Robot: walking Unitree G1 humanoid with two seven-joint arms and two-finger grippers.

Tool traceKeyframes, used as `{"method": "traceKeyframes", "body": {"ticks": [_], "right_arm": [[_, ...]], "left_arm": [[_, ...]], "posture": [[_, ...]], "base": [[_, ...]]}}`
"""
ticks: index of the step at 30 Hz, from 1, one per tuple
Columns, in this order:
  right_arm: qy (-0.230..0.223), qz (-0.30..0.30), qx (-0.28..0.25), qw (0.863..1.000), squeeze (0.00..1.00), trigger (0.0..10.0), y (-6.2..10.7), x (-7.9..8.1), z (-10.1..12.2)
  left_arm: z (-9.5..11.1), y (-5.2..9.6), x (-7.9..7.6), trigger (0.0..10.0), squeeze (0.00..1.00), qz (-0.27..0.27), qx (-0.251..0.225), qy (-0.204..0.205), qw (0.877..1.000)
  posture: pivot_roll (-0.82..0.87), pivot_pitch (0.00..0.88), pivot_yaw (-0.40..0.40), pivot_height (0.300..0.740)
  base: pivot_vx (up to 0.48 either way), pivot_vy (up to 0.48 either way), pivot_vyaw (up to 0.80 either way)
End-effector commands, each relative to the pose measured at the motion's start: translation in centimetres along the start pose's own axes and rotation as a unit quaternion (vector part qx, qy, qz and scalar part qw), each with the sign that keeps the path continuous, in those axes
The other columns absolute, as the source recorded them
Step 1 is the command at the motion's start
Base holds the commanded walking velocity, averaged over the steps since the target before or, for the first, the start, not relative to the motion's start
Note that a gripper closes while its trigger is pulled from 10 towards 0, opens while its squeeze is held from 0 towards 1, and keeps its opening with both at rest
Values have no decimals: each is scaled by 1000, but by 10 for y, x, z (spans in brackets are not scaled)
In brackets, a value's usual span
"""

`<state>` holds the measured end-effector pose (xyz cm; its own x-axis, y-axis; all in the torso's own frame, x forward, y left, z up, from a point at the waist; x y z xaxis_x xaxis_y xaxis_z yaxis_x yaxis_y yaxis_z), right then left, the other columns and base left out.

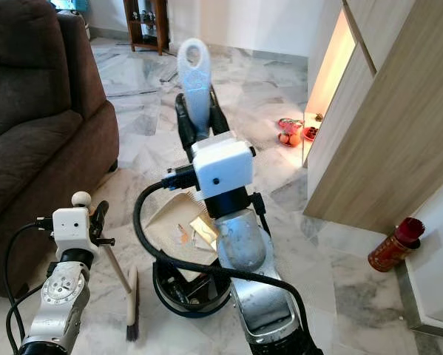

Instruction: Sweep floor

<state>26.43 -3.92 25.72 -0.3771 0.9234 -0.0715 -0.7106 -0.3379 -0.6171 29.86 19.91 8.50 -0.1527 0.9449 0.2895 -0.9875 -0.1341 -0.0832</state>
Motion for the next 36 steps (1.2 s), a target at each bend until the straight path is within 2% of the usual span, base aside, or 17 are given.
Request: {"method": "traceKeyframes", "body": {"ticks": [1, 8, 13, 20, 29, 36], "right_arm": [[11, 16, -62, 998, 0, 10000, -2, 6, 24], [33, 48, -81, 995, 0, 10000, 0, 21, 29], [14, 66, -82, 994, 0, 10000, 0, 29, 31], [9, 72, -82, 994, 0, 10000, 1, 32, 31], [33, 101, -82, 991, 0, 10000, 3, 38, 30], [40, 103, -76, 991, 0, 10000, 4, 37, 27]], "left_arm": [[10, -3, -1, 10000, 0, -3, -26, -3, 1000], [11, -4, -2, 10000, 0, -5, -27, -2, 1000], [11, -4, -3, 10000, 0, -5, -27, -2, 1000], [11, -5, -3, 10000, 0, -7, -27, -3, 1000], [11, -5, -3, 10000, 0, -7, -27, -3, 1000], [11, -5, -4, 10000, 0, -8, -28, -3, 1000]], "posture": [[62, 70, -39, 740], [61, 73, -37, 740], [61, 73, -37, 740], [62, 72, -36, 740], [64, 64, -37, 740], [64, 62, -37, 740]], "base": [[0, 0, 0], [0, 0, 0], [0, 0, 0], [0, 0, 0], [0, 0, 0], [0, 0, 0]]}}
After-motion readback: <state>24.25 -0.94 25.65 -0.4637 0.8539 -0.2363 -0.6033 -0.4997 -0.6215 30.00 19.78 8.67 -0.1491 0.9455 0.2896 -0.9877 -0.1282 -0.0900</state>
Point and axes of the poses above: a point about 5 cm out from each wrist's last joint towards the gripper, its own y axis pointing back from the gripper into the wrist, its own z axis along the axis of the wrist's last joint, x = y × z, the point moved 1 cm from there along -y, pointing out of the wrist towards the gripper, and after that the axes turned 11 degrees about -y, right-handed, at the moved point
